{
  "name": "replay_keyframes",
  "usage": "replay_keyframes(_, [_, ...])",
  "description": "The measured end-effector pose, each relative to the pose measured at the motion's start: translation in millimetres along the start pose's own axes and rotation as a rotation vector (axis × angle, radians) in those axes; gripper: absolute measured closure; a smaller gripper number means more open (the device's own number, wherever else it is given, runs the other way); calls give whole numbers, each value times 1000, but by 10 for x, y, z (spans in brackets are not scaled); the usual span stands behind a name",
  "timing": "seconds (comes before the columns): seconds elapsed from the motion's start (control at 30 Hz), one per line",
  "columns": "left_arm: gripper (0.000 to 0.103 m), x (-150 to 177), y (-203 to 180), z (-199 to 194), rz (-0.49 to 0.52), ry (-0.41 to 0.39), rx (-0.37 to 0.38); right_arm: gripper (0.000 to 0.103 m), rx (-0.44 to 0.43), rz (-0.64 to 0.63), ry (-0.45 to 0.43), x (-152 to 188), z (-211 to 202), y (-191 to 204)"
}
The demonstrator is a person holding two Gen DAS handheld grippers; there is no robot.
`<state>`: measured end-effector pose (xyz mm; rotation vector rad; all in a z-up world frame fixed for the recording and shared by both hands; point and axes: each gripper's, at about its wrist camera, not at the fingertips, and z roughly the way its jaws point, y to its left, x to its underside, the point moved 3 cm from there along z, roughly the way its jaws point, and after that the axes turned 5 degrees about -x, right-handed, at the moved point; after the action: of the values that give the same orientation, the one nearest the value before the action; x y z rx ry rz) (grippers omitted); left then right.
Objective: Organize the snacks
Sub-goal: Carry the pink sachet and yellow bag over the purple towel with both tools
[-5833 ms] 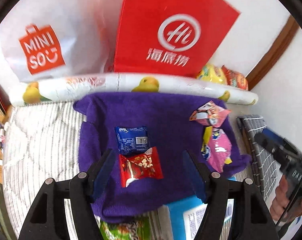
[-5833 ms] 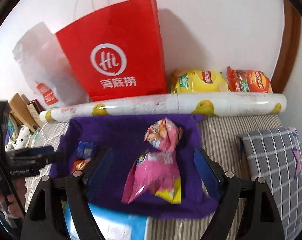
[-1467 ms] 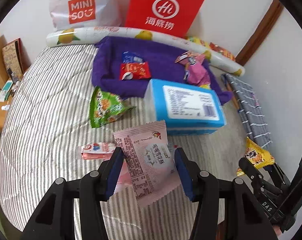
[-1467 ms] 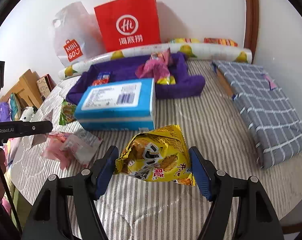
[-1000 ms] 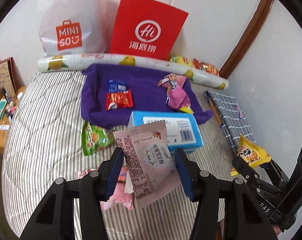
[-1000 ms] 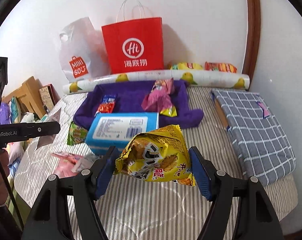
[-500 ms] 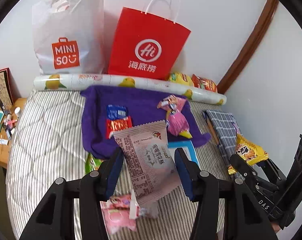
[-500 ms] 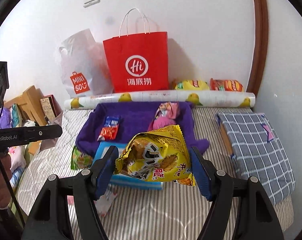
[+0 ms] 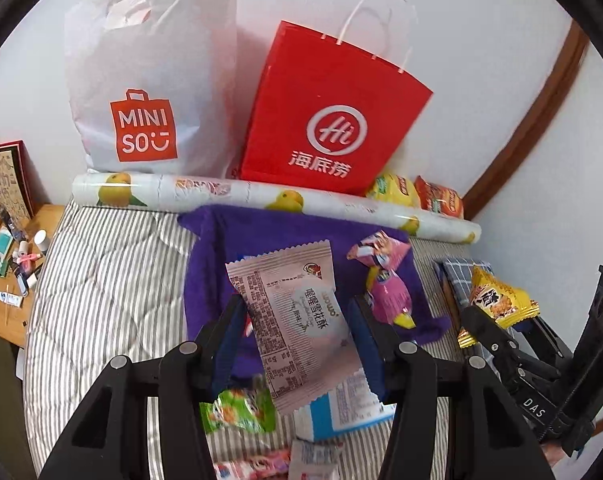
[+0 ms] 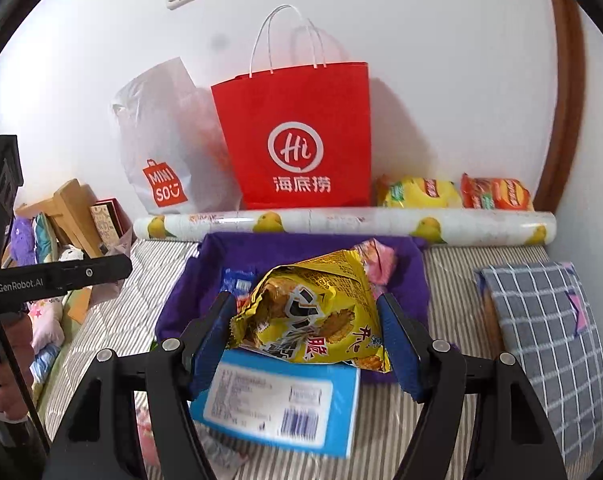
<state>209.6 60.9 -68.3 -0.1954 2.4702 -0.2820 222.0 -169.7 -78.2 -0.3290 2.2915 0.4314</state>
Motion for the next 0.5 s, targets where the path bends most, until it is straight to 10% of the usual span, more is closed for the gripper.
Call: replay_keyframes(0.5, [52,-507,146,566,-37,22,-37,32,-80,-68,41,-475,712,114])
